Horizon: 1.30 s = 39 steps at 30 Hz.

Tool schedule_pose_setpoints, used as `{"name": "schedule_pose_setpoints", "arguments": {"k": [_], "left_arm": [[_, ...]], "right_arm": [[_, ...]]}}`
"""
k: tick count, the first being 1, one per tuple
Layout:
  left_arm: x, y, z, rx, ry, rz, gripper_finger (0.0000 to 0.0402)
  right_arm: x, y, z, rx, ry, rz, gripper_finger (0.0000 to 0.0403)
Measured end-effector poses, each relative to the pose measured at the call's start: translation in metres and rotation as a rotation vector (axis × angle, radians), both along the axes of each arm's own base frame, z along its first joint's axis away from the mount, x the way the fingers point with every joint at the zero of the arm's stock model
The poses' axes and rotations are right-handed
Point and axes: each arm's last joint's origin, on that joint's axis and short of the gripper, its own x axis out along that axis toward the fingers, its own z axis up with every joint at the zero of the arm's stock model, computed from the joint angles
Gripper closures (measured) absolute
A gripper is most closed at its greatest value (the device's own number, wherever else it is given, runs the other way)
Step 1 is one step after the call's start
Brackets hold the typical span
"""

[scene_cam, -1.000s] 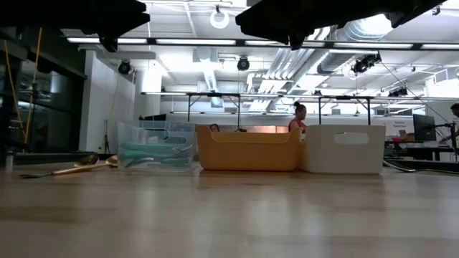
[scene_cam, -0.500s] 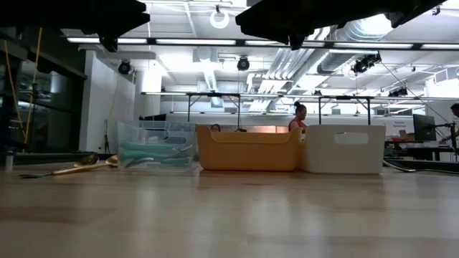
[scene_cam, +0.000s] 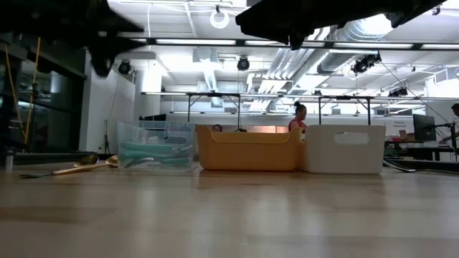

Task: Sort silverware by color (type)
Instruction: Put the distorted-color spoon into the white bin

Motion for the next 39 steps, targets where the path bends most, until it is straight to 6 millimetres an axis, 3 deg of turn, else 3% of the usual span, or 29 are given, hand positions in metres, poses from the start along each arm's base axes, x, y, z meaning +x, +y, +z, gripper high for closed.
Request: {"name": "schedule_pose_setpoints", "arguments": {"k": [5,10,16,26,34,39], "left_arm": [[-0.008,-0.003,-0.029,-0.296,0.289,0.037,0.0289],[-0.021,-0.008,-0.054,-0.424,0.478,0.234,0.0289],[-0.027,-0.01,-0.069,-0.454,0.535,0.422,0.0289],[-0.022,-0.014,-0.093,-0.495,0.694,0.518,0.0289],[-0.012,-0.018,-0.089,-0.45,0.764,0.565,0.0289],[-0.007,-0.02,-0.096,-0.434,0.815,0.612,0.0289]], "right_arm": [[0.0,0.0,0.0,0.0,0.0,0.0,0.0268],[0.0,0.0,0.0,0.0,0.0,0.0,0.0268],[0.0,0.0,0.0,0.0,0.0,0.0,0.0268],[0.0,0.0,0.0,0.0,0.0,0.0,0.0268],[0.0,0.0,0.0,0.0,0.0,-0.001,0.0268],[0.0,0.0,0.0,0.0,0.0,0.0,0.0268]]}}
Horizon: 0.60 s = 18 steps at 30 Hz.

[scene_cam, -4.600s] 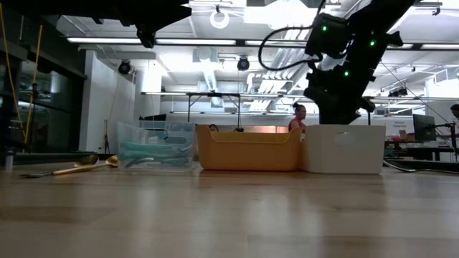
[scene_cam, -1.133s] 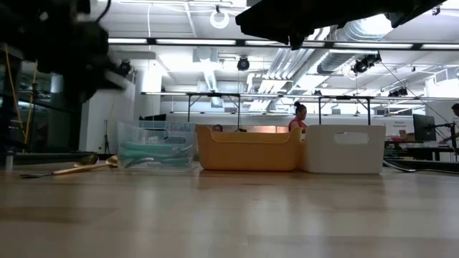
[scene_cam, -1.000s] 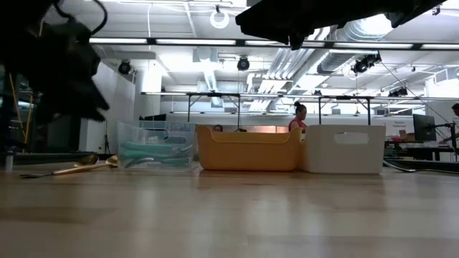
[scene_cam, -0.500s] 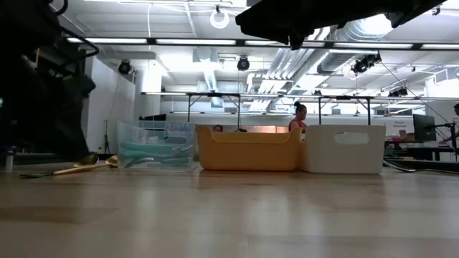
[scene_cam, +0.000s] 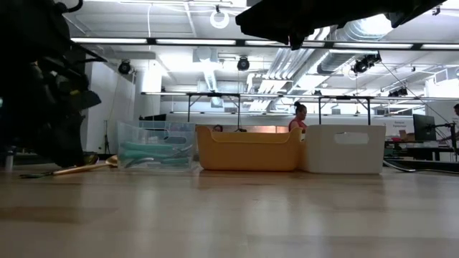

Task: Sort silverware by color (type)
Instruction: Put the distorted-color spoon into the white bin

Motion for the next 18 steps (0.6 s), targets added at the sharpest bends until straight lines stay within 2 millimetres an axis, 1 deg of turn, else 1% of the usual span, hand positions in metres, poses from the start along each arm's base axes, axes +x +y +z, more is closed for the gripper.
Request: {"name": "schedule_pose_setpoints", "arguments": {"k": [5,9,11,14,18], "left_arm": [[0.0015,-0.0003,-0.009,0.028,0.034,0.051,0.0289],[0.0016,-0.0003,-0.0098,0.03,0.038,0.052,0.0291],[0.0009,0.0,-0.0098,0.029,0.046,0.051,0.0299],[-0.0007,0.0005,-0.0103,0.03,0.065,0.05,0.0327],[-0.0018,0.0004,-0.0069,0.022,0.129,0.048,0.0385]], "right_arm": [[0.0,0.0,0.0,0.0,0.0,0.0,0.0268],[0.0,-0.0002,0.0,-0.001,0.0,-0.005,0.0268],[0.0,-0.0001,0.0,-0.001,0.0,-0.005,0.0268],[0.0,-0.0001,0.0,0.0,0.0,-0.005,0.0268],[0.0,-0.0001,0.0,0.002,-0.001,-0.005,0.0268]]}}
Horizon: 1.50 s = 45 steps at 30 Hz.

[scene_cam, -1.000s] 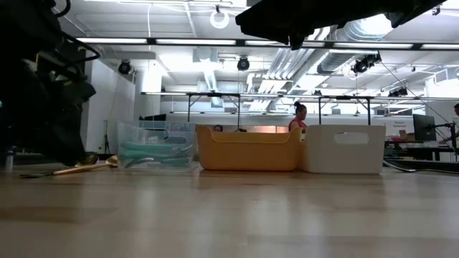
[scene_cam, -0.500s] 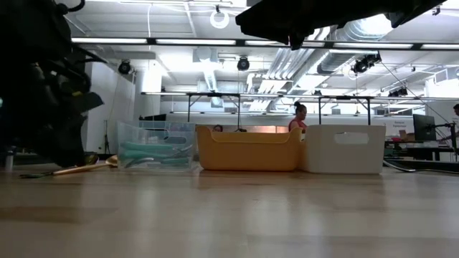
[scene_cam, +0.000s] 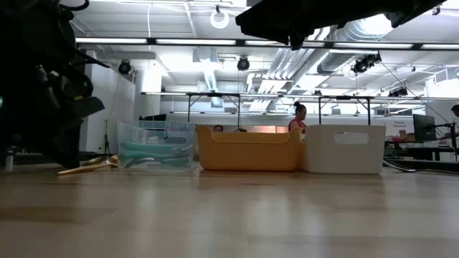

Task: Sort silverware by color (type)
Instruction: Put the distorted-color spoon into the white bin

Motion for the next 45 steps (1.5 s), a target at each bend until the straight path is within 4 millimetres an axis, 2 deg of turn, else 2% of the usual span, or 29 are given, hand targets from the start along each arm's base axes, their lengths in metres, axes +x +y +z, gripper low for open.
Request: {"name": "schedule_pose_setpoints", "arguments": {"k": [9,14,20,23,27,32,35,39,45], "left_arm": [[0.002,-0.003,0.019,0.009,0.174,-0.051,0.0398],[0.007,-0.007,0.039,0.034,0.233,-0.088,0.0399],[0.024,-0.026,0.073,0.018,0.201,-0.281,0.04],[0.034,-0.04,0.097,0.016,0.113,-0.399,0.04],[0.045,-0.06,0.124,0.151,-0.084,-0.561,0.0401],[0.066,-0.072,0.134,0.379,-0.334,-0.698,0.0401],[0.081,-0.066,0.127,0.474,-0.417,-0.764,0.0401],[0.096,-0.041,0.115,0.537,-0.548,-0.836,0.0401],[0.096,-0.002,0.103,0.658,-0.781,-0.917,0.0401]], "right_arm": [[0.0,0.0,0.0,0.0,0.0,0.0,0.0268],[0.0,0.0,0.0,0.0,0.001,0.001,0.0268],[0.0,0.0,0.0,-0.001,0.004,0.001,0.0268],[0.0,0.0,-0.001,-0.001,0.006,0.002,0.0268],[0.0,0.0,-0.001,-0.001,0.007,0.004,0.0268],[0.0,0.0,-0.001,-0.002,0.008,0.004,0.0268],[0.0,0.0,-0.001,-0.003,0.011,0.004,0.0268],[0.0,0.0,-0.002,-0.021,0.026,0.005,0.0268],[0.0,0.0,-0.004,-0.082,0.052,0.012,0.0268]]}}
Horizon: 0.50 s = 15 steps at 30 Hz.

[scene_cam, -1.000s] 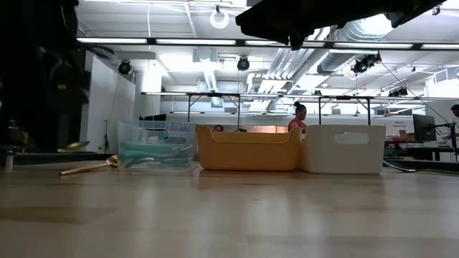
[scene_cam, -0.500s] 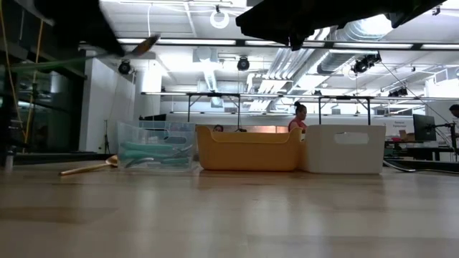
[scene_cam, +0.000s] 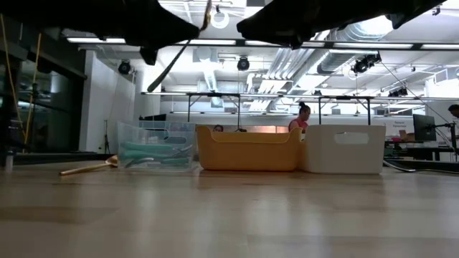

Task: Sort silverware by color (type)
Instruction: Put the distorted-color spoon into the white bin

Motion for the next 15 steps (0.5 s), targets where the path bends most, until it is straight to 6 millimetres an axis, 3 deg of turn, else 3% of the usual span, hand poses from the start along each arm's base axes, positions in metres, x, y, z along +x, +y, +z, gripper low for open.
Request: {"name": "schedule_pose_setpoints", "arguments": {"k": [6,15], "left_arm": [[-0.01,0.013,-0.008,0.016,-0.106,-0.042,0.0401],[-0.011,0.014,-0.007,0.065,-0.127,-0.044,0.0401]], "right_arm": [[0.001,-0.002,0.0,0.0,-0.002,0.001,0.0268],[0.003,-0.01,0.0,0.092,-0.012,0.036,0.0268]]}}
